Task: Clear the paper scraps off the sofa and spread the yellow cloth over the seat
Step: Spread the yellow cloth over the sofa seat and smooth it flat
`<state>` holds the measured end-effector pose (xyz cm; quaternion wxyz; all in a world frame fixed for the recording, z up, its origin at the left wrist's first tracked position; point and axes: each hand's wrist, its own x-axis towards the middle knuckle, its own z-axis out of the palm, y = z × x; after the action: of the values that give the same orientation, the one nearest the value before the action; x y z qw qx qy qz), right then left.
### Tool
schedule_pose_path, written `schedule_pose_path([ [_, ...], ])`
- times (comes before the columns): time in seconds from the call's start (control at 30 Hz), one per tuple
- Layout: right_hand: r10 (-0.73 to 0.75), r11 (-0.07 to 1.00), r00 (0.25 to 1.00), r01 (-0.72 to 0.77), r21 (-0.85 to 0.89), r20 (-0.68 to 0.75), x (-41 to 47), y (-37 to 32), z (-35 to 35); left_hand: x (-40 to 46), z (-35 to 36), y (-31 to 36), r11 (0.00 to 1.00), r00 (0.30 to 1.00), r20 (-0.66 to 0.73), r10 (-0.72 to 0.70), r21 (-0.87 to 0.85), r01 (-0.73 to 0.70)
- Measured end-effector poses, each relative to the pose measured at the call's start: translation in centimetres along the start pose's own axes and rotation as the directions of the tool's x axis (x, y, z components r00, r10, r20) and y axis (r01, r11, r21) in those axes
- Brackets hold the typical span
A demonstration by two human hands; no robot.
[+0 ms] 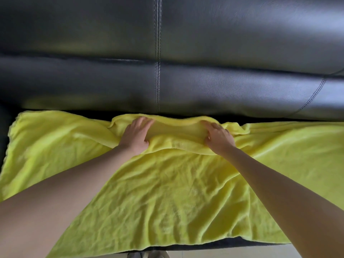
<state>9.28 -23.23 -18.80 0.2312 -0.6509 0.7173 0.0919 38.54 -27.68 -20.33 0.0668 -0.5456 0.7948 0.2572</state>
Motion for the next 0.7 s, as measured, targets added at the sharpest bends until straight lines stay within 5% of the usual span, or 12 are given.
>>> schedule_pose_path([
  [0.1, 0.035, 0.999, 0.998, -0.035, 0.01, -0.056, 0.4, 0.3, 0.3, 1.1, -0.2, -0.1, 0.977, 0.984, 0.01, -0.176, -0.121, 0.176],
  [0.2, 0.075, 0.997, 0.997, -0.074, 0.036, -0.005, 0.0, 0.3, 1.0, 1.6, 0.2, -0.1, 0.973, 0.972, -0.091, -0.217, -0.106, 0.207],
  [0.4, 0.339, 0.915, 0.938, -0.345, 0.207, 0.065, 0.5, 0.6, 1.1, 1.1, 0.8, -1.0, 0.991, 0.974, -0.188, -0.126, 0.018, 0.131],
  [0.5, 0.389, 0.905, 0.919, -0.395, 0.16, 0.071, 1.2, 0.5, 0.7, 0.1, -0.2, -2.3, 0.998, 0.927, -0.372, -0.044, -0.047, 0.028],
  [0.6, 0.334, 0.939, 0.933, -0.342, -0.043, -0.131, 1.0, -1.1, 0.2, -1.5, -1.6, -5.3, 0.989, 0.844, -0.516, -0.146, -0.083, 0.12],
  [0.7, 0.103, 0.979, 0.956, -0.145, -0.141, -0.274, 0.7, -4.8, 0.3, -3.2, -2.9, -9.6, 0.944, 0.832, -0.447, -0.329, -0.146, 0.295],
])
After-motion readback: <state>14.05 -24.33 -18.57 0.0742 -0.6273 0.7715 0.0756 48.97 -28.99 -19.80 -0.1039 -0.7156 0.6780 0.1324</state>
